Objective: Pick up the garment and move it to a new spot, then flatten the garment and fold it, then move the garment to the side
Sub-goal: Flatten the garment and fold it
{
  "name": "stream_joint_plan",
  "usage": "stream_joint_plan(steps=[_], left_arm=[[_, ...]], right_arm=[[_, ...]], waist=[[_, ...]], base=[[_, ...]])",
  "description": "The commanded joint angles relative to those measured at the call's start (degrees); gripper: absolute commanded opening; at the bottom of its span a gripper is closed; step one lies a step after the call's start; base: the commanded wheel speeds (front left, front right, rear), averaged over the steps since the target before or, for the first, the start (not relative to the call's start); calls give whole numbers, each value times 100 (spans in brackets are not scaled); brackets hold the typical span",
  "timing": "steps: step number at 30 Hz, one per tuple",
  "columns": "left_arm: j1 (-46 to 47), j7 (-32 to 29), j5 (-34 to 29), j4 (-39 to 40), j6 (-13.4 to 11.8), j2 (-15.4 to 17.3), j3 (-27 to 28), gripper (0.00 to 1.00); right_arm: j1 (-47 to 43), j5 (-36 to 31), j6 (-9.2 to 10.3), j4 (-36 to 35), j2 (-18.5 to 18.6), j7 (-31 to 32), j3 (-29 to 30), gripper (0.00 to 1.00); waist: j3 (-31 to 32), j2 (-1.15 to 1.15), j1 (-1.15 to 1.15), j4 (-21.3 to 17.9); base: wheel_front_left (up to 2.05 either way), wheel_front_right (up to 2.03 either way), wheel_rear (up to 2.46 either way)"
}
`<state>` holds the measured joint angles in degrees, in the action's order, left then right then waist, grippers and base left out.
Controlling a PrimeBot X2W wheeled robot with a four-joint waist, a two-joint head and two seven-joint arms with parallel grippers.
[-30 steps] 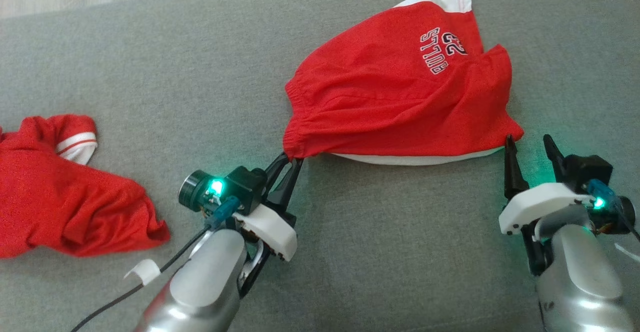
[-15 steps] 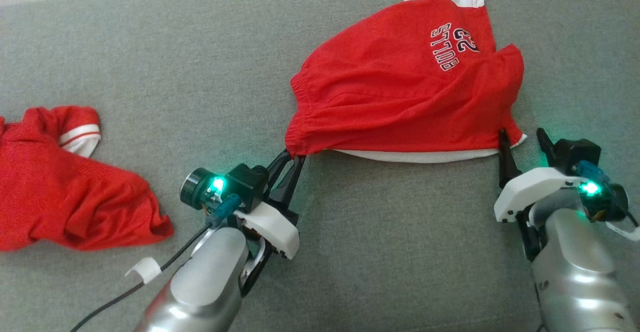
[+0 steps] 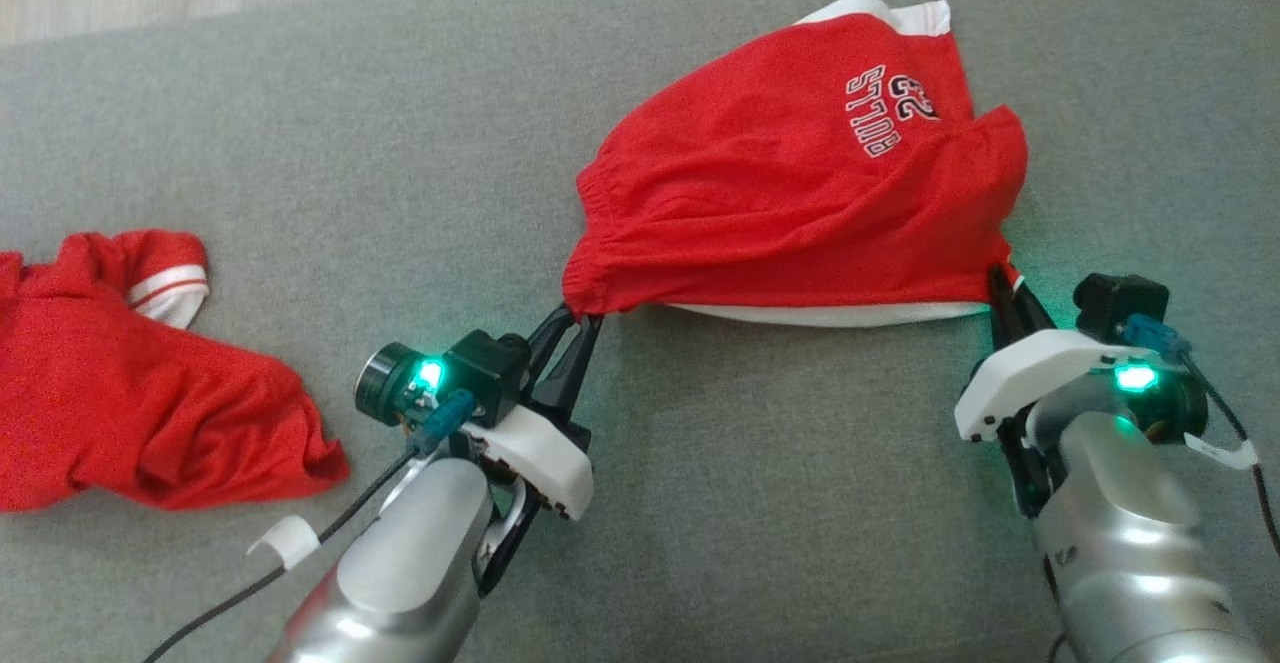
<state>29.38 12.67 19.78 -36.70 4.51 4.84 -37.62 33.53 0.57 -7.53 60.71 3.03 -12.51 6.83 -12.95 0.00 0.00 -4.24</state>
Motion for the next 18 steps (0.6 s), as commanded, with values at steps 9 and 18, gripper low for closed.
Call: stream_joint_plan(steps=[9, 18], left_arm=[[96, 36, 133, 281, -125, 316, 227, 0], [449, -296, 251, 879, -151, 765, 480, 0]], right_arm=[[-77, 652, 4, -1066, -15, -236, -587, 0], [-151, 788, 4, -2901, -15, -36, -893, 0]], waist=[[474, 0, 0, -123], [1021, 0, 0, -194]], base=[[0, 0, 0], [0, 0, 0]])
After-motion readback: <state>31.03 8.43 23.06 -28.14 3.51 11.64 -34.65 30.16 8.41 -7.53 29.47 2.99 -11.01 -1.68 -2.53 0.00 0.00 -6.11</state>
